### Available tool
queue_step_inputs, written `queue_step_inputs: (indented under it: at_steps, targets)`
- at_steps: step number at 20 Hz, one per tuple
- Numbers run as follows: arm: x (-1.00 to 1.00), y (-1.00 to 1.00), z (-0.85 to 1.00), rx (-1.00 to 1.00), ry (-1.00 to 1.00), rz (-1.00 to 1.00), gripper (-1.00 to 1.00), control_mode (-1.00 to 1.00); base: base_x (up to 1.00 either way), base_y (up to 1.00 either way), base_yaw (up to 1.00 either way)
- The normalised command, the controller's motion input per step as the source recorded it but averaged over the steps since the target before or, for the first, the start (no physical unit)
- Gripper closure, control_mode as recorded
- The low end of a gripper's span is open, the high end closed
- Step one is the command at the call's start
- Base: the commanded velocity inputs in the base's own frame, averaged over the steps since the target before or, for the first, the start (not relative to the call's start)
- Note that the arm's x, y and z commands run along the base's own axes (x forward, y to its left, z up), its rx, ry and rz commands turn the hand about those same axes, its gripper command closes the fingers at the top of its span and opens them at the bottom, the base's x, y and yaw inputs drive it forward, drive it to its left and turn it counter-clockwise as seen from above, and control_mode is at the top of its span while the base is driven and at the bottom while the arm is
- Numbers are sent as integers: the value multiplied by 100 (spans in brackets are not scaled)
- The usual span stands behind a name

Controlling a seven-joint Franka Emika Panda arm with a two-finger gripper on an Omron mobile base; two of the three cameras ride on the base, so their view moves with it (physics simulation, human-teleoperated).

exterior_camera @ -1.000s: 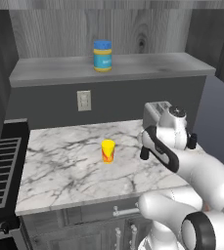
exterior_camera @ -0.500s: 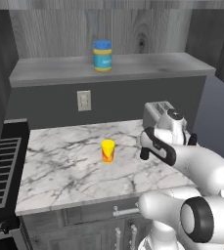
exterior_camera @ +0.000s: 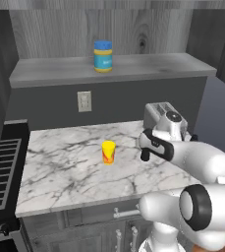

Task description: There are various items on the counter. Only move the condiments/shakers into the cabinet.

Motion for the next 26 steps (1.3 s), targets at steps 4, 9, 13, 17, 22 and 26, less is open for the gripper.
queue_step_inputs:
  at_steps: [4,9,13,17,22,26]
  targets:
    - [7,0,-12,0,0,1,-100,-100,0,0,0]
    - [9,0,-13,0,0,1,-100,-100,0,0,0]
    - [14,0,-17,0,0,0,-100,-100,0,0,0]
    - [13,0,-14,0,0,0,-100,-100,0,0,0]
    - [16,0,-11,0,0,0,-100,-100,0,0,0]
    - [17,0,-9,0,-1,0,-100,-100,0,0,0]
